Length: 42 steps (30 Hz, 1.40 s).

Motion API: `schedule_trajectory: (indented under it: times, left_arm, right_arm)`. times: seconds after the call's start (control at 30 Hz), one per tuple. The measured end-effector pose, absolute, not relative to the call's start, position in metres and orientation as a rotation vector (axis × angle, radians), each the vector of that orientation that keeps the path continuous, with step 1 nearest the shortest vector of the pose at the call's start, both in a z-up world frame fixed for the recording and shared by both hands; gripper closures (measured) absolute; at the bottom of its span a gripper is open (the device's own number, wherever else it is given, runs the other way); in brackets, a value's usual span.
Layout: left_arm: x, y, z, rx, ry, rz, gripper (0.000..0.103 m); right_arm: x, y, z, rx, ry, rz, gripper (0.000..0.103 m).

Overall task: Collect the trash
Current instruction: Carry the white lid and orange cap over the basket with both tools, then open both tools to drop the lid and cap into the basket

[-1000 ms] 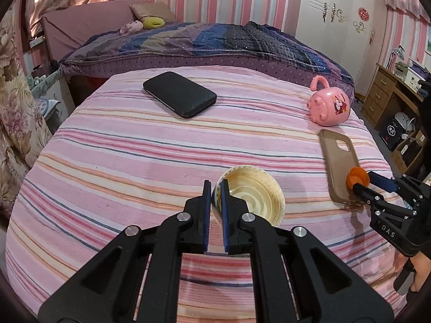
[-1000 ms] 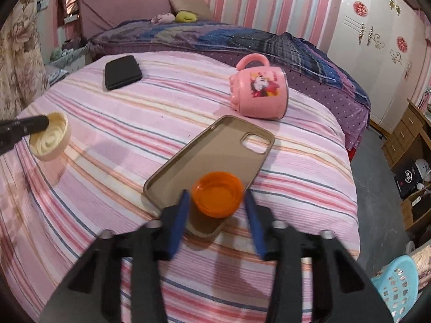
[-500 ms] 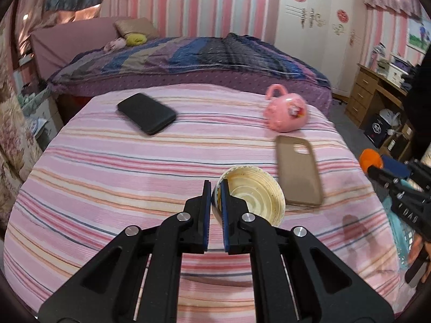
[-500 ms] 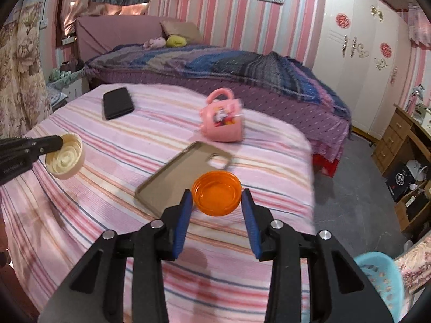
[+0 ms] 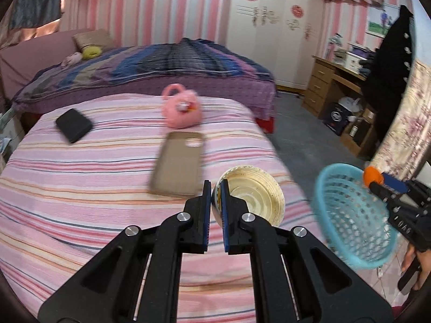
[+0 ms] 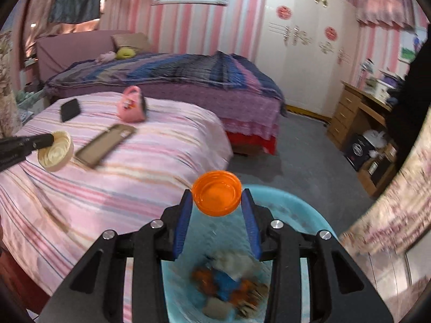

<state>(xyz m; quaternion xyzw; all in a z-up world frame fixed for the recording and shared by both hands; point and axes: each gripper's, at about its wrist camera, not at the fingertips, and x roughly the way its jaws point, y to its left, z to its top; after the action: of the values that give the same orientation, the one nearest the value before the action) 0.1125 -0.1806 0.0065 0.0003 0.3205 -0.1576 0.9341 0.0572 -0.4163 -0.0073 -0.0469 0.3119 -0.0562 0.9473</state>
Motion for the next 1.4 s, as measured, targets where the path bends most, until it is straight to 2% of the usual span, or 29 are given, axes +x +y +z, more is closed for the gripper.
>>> schedule_trajectory:
  times: [0.77,0.83,0.87,0.9,0.97,1.1,1.23,1.3,1.33,1.37,1.4]
  left_arm:
    - [0.099,-0.333,-0.031,0.07,0.69,-0.546,0.097]
    - [0.101,-0.342,-0.033,0.083,0.688,-0.556,0.09]
    - [0.102,-0.344,-0.033,0.094,0.686,-0.553,0.071]
    - [0.103,-0.346,-0.032,0.103,0.679,-0.547,0.045]
    - [0.103,-0.345,-0.027,0.114,0.643,-0.525,0.026]
    - [0.103,-0.331,-0.018,0.105,0.618,-0.506,0.012]
    - [0.102,-0.309,-0.013,0.11,0.596,-0.45,0.007]
    - [0.098,-0.296,-0.011,0.116,0.584,-0.425,0.006]
    - [0.096,-0.289,-0.009,0.117,0.577,-0.416,0.006]
    - [0.093,-0.282,-0.007,0.119,0.569,-0.406,0.006]
    - [0.09,-0.275,-0.005,0.12,0.562,-0.396,0.006]
  right_arm:
    - [0.014,-0.528,-0.034,0.017,0.652,-0.294,0.065]
    - [0.014,-0.53,-0.035,0.024,0.65,-0.298,0.065]
    - [0.012,-0.534,-0.035,0.037,0.645,-0.302,0.065]
    - [0.012,-0.532,-0.035,0.039,0.643,-0.304,0.065]
    - [0.014,-0.532,-0.034,0.039,0.638,-0.309,0.065]
    - [0.018,-0.53,-0.035,0.046,0.638,-0.313,0.065]
    - [0.021,-0.526,-0.034,0.041,0.626,-0.315,0.064]
    - [0.022,-0.524,-0.034,0.04,0.619,-0.318,0.051]
    - [0.021,-0.522,-0.032,0.044,0.603,-0.318,0.037]
    - [0.021,-0.521,-0.031,0.049,0.595,-0.314,0.031]
    - [0.021,-0.52,-0.032,0.051,0.595,-0.314,0.03]
